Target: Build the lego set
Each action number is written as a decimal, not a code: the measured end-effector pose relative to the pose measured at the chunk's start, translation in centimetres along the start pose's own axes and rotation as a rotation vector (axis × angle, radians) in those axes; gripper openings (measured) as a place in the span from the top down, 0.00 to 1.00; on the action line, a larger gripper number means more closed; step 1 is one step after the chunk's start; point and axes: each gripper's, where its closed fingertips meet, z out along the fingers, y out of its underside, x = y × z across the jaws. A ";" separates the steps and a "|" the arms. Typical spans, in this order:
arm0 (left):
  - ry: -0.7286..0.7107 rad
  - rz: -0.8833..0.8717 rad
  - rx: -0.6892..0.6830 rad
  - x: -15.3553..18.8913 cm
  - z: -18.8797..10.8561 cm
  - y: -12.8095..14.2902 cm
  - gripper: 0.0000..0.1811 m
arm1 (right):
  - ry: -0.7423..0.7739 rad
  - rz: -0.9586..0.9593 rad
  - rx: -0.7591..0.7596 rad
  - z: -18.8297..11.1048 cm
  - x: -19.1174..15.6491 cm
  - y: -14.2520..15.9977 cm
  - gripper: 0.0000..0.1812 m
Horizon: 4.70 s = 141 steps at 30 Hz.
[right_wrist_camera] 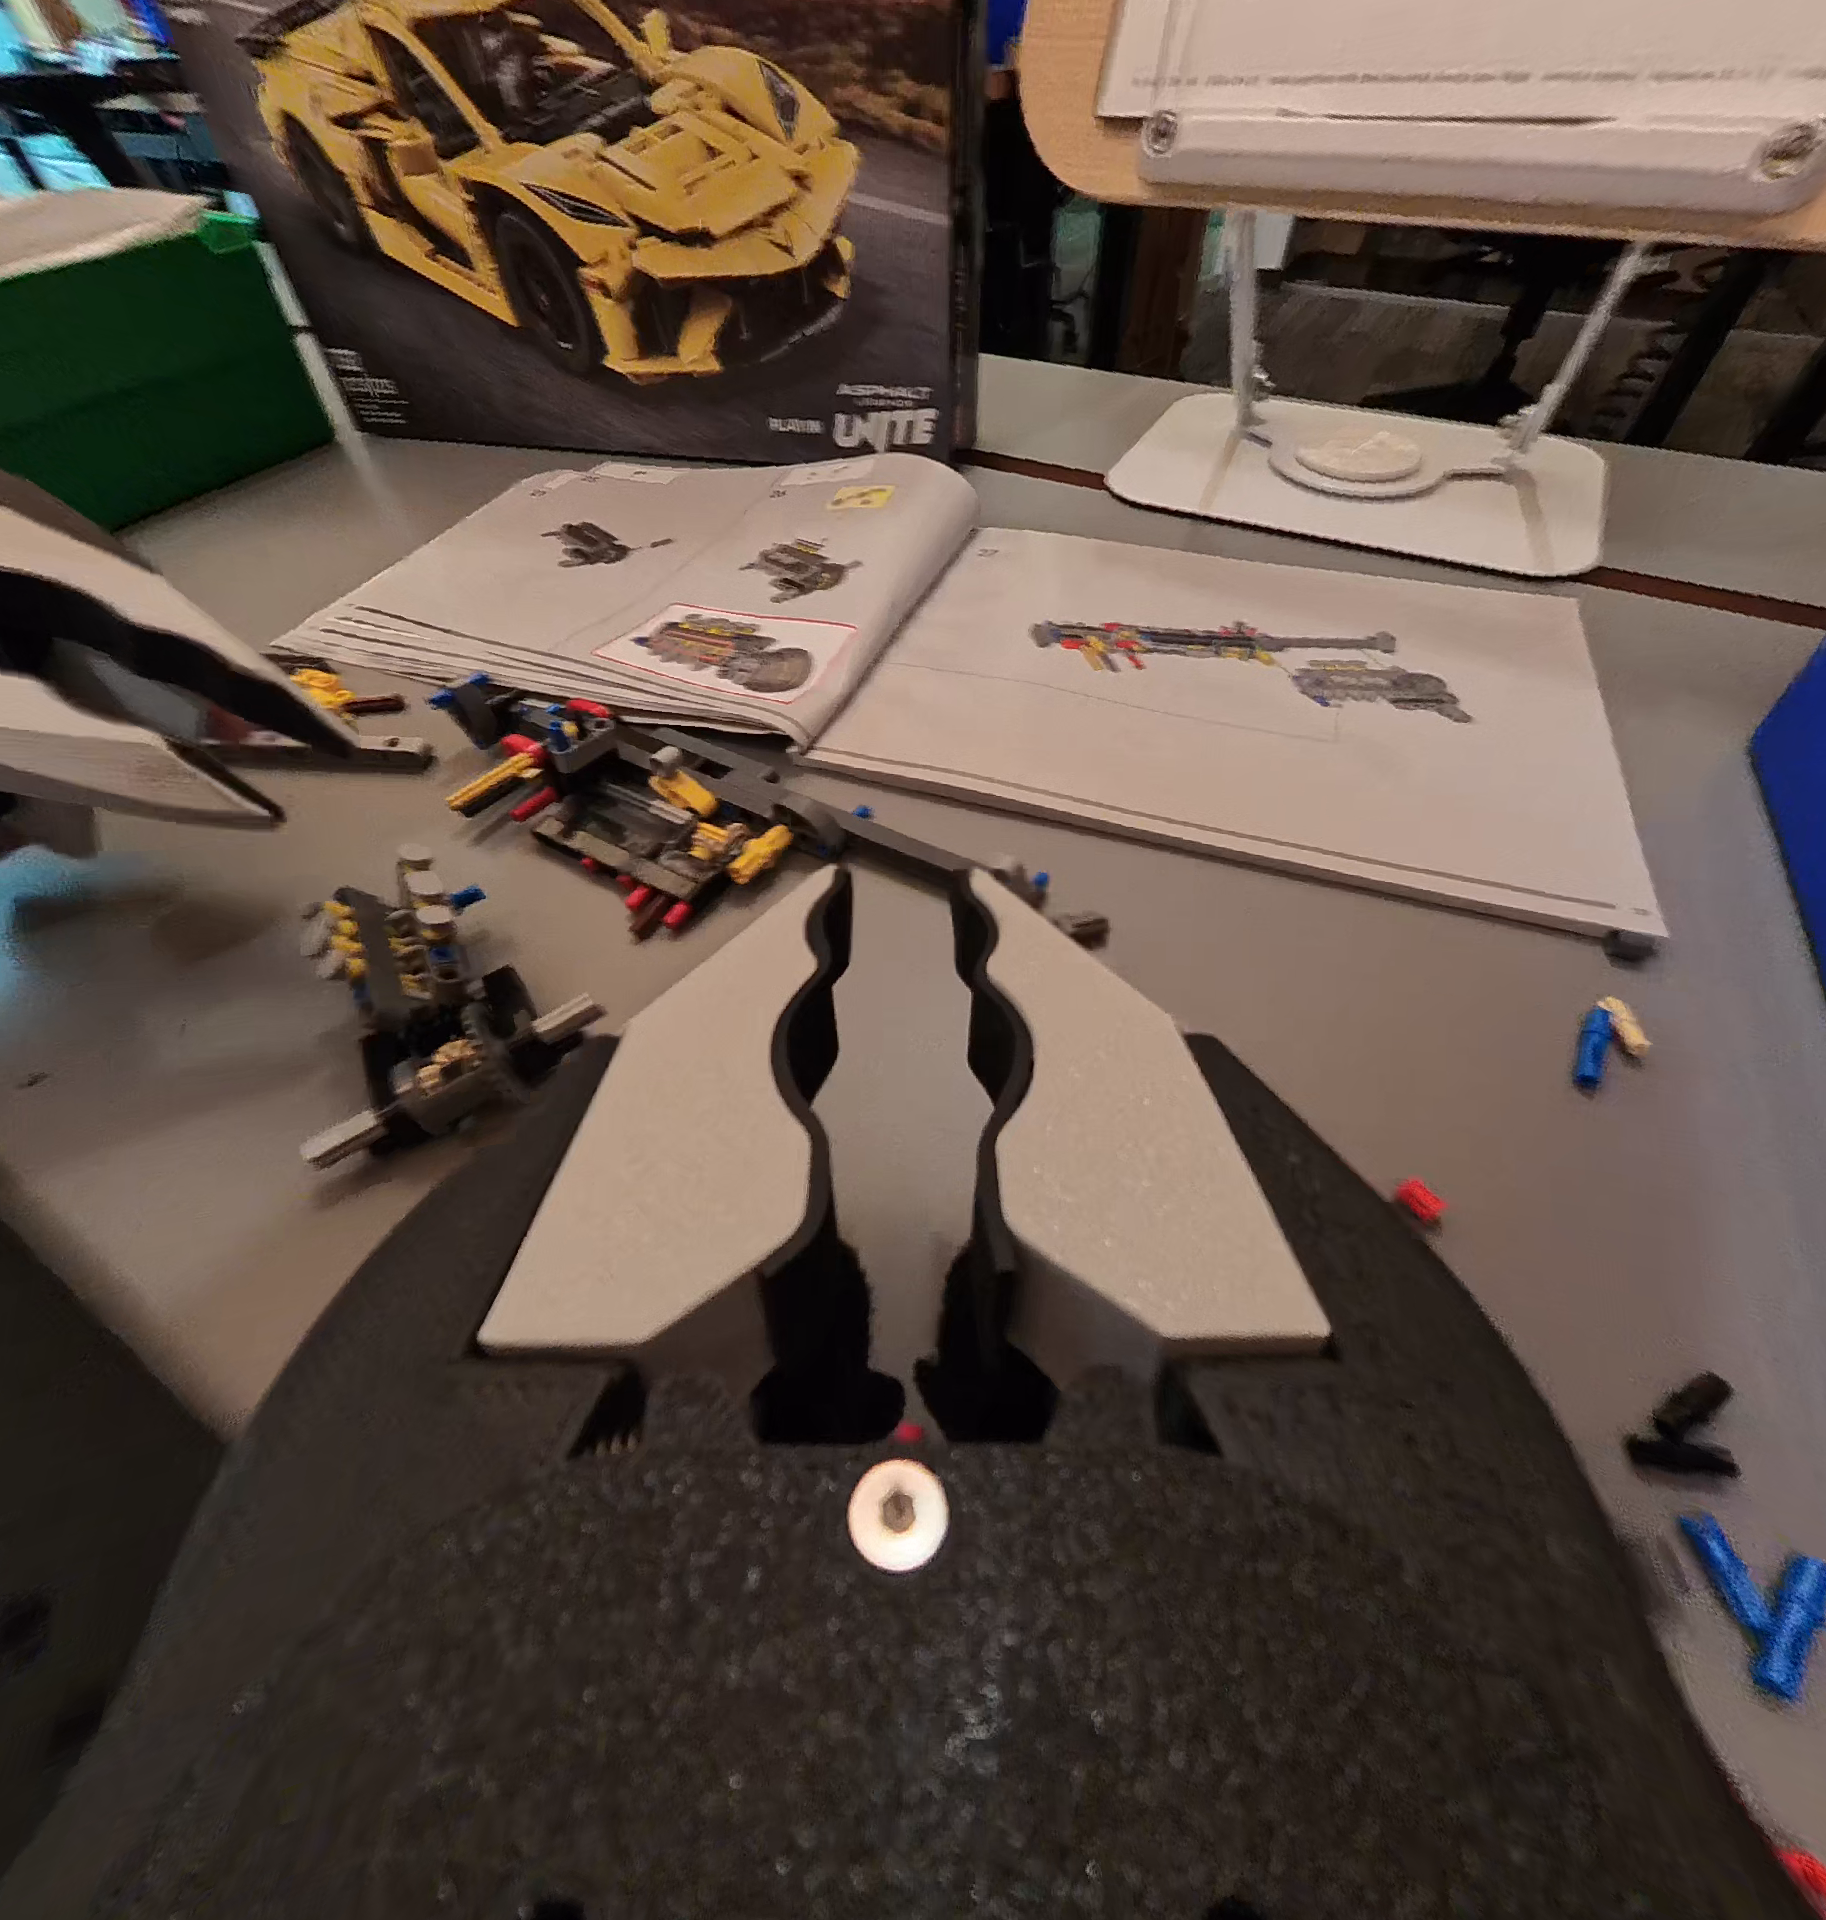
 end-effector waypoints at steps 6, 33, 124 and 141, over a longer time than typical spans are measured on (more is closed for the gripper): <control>0.106 0.010 -0.162 2.4 0.9 2.6 0.67 | -0.471 -0.036 -0.380 -2.1 -9.0 3.8 0.74; 0.086 0.068 -0.238 2.6 3.6 3.0 0.93 | -0.552 -0.077 -0.495 0.9 -7.7 6.5 0.85; 0.313 0.486 -0.413 -4.1 10.4 -0.3 0.74 | -0.645 -0.541 -0.500 6.5 -2.3 4.1 0.80; 0.331 0.466 -0.399 -4.1 10.3 -0.3 0.74 | -0.650 -0.503 -0.487 6.5 -2.3 4.1 0.80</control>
